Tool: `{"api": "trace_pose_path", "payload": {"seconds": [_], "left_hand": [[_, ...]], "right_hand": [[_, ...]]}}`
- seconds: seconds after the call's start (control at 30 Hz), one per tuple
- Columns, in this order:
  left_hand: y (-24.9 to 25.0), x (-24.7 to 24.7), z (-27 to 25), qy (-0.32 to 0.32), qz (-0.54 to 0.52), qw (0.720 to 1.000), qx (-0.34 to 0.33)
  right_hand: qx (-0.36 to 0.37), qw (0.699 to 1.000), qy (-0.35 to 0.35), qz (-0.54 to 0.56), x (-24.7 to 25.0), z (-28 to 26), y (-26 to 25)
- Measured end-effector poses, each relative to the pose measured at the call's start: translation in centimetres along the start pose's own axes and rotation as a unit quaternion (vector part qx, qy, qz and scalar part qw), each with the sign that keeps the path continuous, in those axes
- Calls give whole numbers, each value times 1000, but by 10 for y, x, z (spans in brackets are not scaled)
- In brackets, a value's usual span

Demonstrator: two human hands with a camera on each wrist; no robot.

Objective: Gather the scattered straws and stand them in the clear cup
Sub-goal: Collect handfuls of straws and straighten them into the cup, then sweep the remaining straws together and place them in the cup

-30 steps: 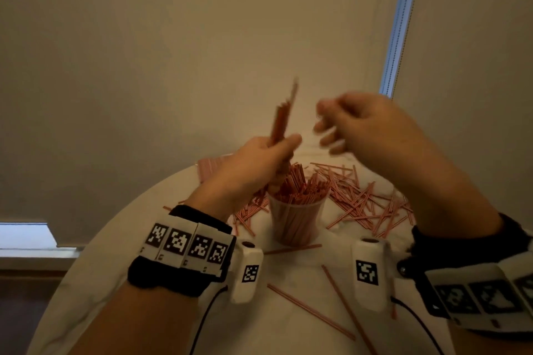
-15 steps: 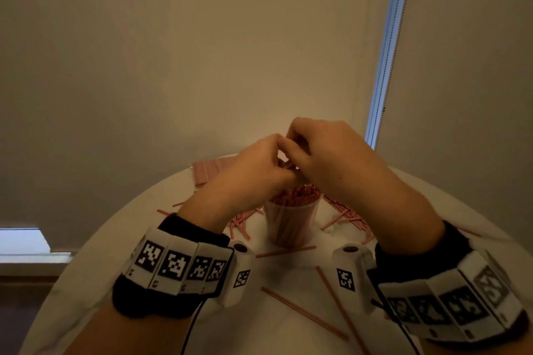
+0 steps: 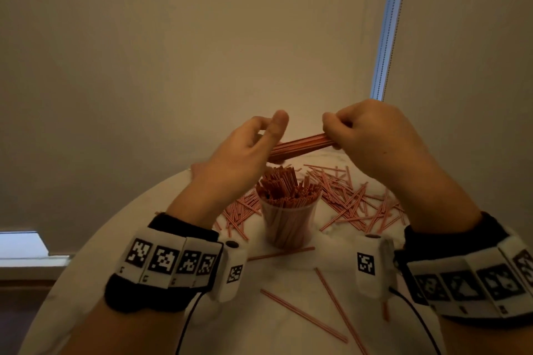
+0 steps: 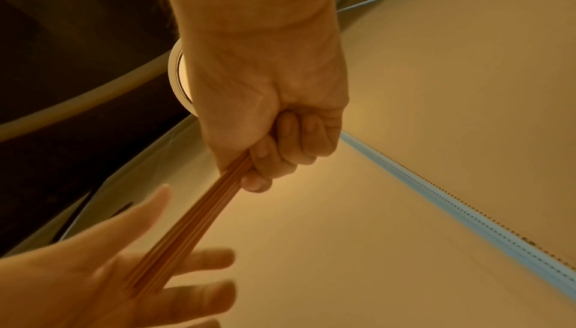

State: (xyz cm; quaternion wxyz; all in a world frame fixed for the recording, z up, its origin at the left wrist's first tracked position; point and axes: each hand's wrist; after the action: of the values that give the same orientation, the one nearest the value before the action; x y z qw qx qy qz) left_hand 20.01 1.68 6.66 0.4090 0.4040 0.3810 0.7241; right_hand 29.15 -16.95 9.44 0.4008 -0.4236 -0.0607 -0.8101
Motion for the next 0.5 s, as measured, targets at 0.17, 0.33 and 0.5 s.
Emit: {"api": "trace_pose_path", "payload": {"seconds": [0.17,0.33,0.5], "left_hand": [[-11,-24,3,4,-20,1000,-10],[-16,-17,8,53,-180,982,38],[-19,-24,9,4,-160,986,50]], "right_hand": [[-11,999,35,15,-9,-3,-16],[-109,965,-13,237,-10,-4,-19],[-65,946,-18,316,-15,-5,-24]]}}
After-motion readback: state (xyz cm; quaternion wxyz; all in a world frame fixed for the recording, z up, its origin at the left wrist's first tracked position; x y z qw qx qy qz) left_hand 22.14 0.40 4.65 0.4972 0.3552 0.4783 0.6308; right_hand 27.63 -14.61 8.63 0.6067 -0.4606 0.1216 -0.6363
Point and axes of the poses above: each hand's wrist, its own z-axis towards the middle knuckle, its own x-axis out of the back of the hand, y = z × x, and after that the axes turned 12 degrees about -z, right-handed
